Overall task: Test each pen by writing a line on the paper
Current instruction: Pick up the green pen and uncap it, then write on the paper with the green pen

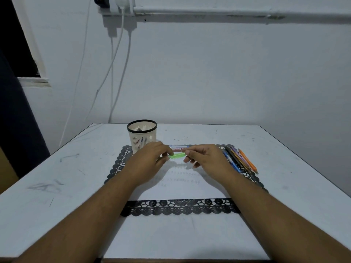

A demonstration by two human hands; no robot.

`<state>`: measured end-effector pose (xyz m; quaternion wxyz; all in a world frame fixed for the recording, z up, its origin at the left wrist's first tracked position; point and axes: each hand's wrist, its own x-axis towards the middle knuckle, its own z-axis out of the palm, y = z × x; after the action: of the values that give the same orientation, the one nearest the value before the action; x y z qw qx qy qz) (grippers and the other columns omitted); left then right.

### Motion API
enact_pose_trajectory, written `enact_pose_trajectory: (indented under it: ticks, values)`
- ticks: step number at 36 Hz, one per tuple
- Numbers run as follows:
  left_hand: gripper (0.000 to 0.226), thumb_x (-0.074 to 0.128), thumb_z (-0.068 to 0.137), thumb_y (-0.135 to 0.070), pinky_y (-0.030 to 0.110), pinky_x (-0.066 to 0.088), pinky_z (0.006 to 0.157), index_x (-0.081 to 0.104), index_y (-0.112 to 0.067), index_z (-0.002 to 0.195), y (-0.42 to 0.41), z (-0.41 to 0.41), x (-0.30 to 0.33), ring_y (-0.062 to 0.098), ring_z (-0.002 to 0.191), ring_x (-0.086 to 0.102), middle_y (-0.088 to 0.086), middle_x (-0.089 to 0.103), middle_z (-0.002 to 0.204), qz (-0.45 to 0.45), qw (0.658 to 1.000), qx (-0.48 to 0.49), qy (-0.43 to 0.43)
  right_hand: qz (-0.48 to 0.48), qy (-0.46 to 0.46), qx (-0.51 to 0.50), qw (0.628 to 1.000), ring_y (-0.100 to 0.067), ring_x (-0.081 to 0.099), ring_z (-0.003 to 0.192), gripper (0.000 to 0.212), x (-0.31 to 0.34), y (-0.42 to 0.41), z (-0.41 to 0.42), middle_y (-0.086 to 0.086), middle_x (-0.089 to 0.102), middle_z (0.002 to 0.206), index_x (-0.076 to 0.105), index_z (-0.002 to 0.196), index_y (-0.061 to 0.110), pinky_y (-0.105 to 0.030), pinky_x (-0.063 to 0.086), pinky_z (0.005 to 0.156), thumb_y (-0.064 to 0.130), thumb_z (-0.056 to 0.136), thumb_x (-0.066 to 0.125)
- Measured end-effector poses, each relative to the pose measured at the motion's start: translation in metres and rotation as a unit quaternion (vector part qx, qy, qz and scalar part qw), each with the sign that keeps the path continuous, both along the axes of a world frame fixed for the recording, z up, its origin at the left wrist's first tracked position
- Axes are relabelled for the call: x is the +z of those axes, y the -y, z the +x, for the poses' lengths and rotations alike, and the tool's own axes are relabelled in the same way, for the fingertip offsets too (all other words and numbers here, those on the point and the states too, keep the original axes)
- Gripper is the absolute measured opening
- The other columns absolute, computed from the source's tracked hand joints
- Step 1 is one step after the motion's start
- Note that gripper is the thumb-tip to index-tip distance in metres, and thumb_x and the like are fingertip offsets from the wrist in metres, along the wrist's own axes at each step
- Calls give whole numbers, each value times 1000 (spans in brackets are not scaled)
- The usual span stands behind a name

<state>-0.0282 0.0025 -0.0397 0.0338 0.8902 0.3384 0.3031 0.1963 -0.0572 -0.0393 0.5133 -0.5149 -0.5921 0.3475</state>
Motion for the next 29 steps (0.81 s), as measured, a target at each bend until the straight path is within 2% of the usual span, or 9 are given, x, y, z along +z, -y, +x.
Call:
enact_pose_trajectory:
  ticks: [2, 11, 17, 20, 22, 25, 27, 28, 29]
  values:
    - [10, 62, 101, -23, 11, 34, 74, 68, -25, 110, 1, 1, 0, -6, 89, 46, -15, 57, 94, -1, 1000, -3, 4, 0, -9, -4, 1000, -9, 65, 76, 14, 0, 0, -1, -3, 80, 87, 81, 106, 19, -28, 56, 68, 22, 99, 70]
    - [12, 64, 100, -22, 13, 35, 75, 69, -26, 110, 1, 3, -2, 4, 90, 43, -18, 56, 98, 35, 999, 1, 12, -18, -27, 2, 999, -15, 65, 79, 17, 2, 3, -7, -8, 80, 89, 80, 106, 17, -30, 52, 65, 27, 99, 69]
    - [16, 64, 100, -21, 21, 45, 76, 68, -25, 116, 5, 11, -3, 2, 89, 53, -16, 58, 100, 3, 997, -13, 77, -5, -121, 25, 992, -20, 67, 79, 13, 3, 1, -9, -10, 76, 88, 77, 105, 5, -30, 57, 65, 6, 93, 73]
    - [28, 66, 98, -15, 20, 48, 81, 67, -22, 125, 6, 14, -5, 1, 92, 56, -13, 60, 105, -11, 996, -33, 86, 31, -149, -9, 988, -17, 66, 78, 8, 4, 0, -12, -7, 74, 87, 75, 99, 7, -30, 58, 61, 3, 96, 69]
    - [30, 67, 98, -16, 26, 50, 82, 68, -23, 128, 6, 15, -5, 4, 91, 58, -12, 64, 103, -13, 996, -26, 86, 54, -177, -28, 982, -15, 68, 80, 12, 6, -1, -15, -4, 73, 87, 73, 97, 9, -30, 61, 63, 2, 99, 64]
    - [24, 72, 95, -22, 36, 53, 77, 75, -23, 119, 5, 15, -6, 6, 81, 62, -11, 70, 90, -39, 993, -16, 107, 77, -236, -12, 969, -21, 74, 92, 13, 10, 0, -18, -5, 76, 97, 67, 102, 9, -31, 62, 78, 6, 105, 55]
    - [11, 75, 92, -26, 35, 49, 69, 79, -24, 102, 8, 18, -7, 6, 72, 59, -12, 66, 77, -42, 994, -34, 94, 82, -255, 16, 963, -29, 74, 104, 16, 12, 3, -21, -12, 76, 104, 62, 107, 9, -35, 60, 89, 12, 110, 46]
    - [5, 75, 91, -29, 35, 47, 65, 77, -24, 91, 10, 20, -8, 7, 69, 56, -11, 63, 72, -39, 995, -42, 83, 76, -274, 31, 958, -31, 74, 104, 19, 13, 5, -22, -14, 76, 102, 60, 109, 9, -37, 59, 92, 14, 111, 42]
    - [11, 75, 90, -33, 37, 46, 64, 73, -26, 82, 13, 23, -9, 8, 66, 55, -10, 60, 69, -41, 995, -40, 75, 71, -299, 46, 951, -32, 74, 99, 21, 13, 6, -25, -14, 74, 96, 59, 110, 9, -39, 59, 93, 15, 112, 39]
